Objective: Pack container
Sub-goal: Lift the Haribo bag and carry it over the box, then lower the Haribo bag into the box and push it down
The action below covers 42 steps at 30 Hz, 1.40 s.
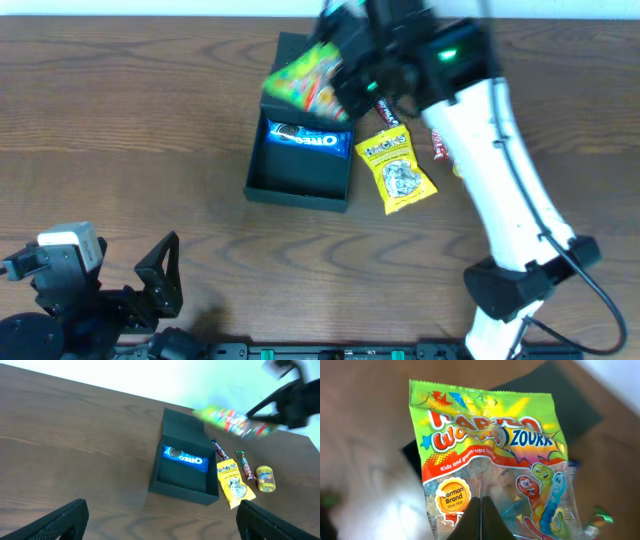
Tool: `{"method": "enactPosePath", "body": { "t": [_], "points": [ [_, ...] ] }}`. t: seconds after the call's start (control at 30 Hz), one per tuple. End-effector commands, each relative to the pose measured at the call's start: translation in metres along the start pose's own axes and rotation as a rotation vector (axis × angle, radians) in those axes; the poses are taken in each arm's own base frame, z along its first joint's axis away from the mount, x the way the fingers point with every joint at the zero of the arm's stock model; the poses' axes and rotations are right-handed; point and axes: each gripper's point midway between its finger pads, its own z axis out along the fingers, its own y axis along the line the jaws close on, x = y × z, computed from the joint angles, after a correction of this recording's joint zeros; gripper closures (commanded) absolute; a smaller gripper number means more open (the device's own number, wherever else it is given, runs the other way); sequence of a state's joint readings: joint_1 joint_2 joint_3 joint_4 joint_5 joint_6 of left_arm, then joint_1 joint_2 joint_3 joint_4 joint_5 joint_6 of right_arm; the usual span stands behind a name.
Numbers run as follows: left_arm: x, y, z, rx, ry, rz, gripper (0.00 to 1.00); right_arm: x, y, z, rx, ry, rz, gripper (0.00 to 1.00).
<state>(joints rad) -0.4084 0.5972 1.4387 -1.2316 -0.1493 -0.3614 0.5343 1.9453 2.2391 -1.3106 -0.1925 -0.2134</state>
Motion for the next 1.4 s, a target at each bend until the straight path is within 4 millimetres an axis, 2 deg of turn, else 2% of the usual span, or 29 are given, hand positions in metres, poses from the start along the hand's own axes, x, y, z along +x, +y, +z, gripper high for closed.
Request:
{"method": "enactPosePath", "body": {
  "t": [0.0, 0.2, 0.37, 0.5, 0.63, 0.67, 0.7, 0.73, 0.9, 0.93, 1.0, 1.03, 1.1, 1.17, 1.27, 1.37],
  "points": [
    [0.002, 0.002, -0.003, -0.004, 0.002, 0.013, 0.05, 0.017, 0.028, 0.022, -0.062, 0.063, -0.08, 0.99],
    [0.007, 0.004, -0.003, -0.014, 0.023, 0.018, 0.05, 0.047, 0.056, 0.066, -0.114, 0.156, -0.13, 0.99],
    [0.007, 0.004, -0.003, -0.015, 0.023, 0.022, 0.05, 0.054, 0.07, 0.096, -0.153, 0.137, -0.15, 0.99],
    [0.007, 0.004, -0.003, -0.014, 0.023, 0.029, 0.05, 0.062, 0.073, 0.113, -0.169, 0.13, -0.158, 0.99],
    [0.006, 0.007, -0.003, -0.03, 0.019, 0.03, 0.05, 0.08, 0.078, 0.131, -0.209, 0.15, -0.179, 0.99],
    [0.006, 0.007, -0.003, -0.03, 0.019, 0.03, 0.05, 0.084, 0.077, 0.135, -0.202, 0.157, -0.179, 0.86],
    [0.006, 0.007, -0.003, -0.03, 0.019, 0.03, 0.05, 0.089, 0.075, 0.137, -0.193, 0.167, -0.178, 0.44],
    [0.006, 0.007, -0.003, -0.031, 0.018, 0.03, 0.05, 0.091, 0.073, 0.138, -0.181, 0.178, -0.177, 0.23],
    [0.006, 0.007, -0.003, -0.031, 0.019, 0.03, 0.05, 0.082, 0.056, 0.129, -0.081, 0.164, -0.146, 0.2],
    [0.006, 0.007, -0.003, -0.031, 0.019, 0.03, 0.05, 0.078, 0.053, 0.126, -0.066, 0.151, -0.147, 0.22],
    [0.006, 0.007, -0.003, -0.031, 0.019, 0.03, 0.05, 0.071, 0.052, 0.119, -0.054, 0.13, -0.151, 0.31],
    [0.006, 0.007, -0.003, -0.031, 0.019, 0.03, 0.05, 0.069, 0.053, 0.117, -0.057, 0.122, -0.152, 0.41],
    [0.006, 0.007, -0.003, -0.031, 0.019, 0.03, 0.05, 0.07, 0.057, 0.115, -0.077, 0.126, -0.152, 0.77],
    [0.006, 0.007, -0.003, -0.031, 0.019, 0.03, 0.05, 0.076, 0.063, 0.115, -0.112, 0.146, -0.146, 0.99],
    [0.007, 0.007, -0.003, -0.031, 0.02, 0.03, 0.05, 0.091, 0.07, 0.123, -0.159, 0.192, -0.145, 0.99],
    [0.007, 0.007, -0.003, -0.031, 0.02, 0.03, 0.05, 0.108, 0.067, 0.132, -0.161, 0.23, -0.146, 0.99]
  ]
}}
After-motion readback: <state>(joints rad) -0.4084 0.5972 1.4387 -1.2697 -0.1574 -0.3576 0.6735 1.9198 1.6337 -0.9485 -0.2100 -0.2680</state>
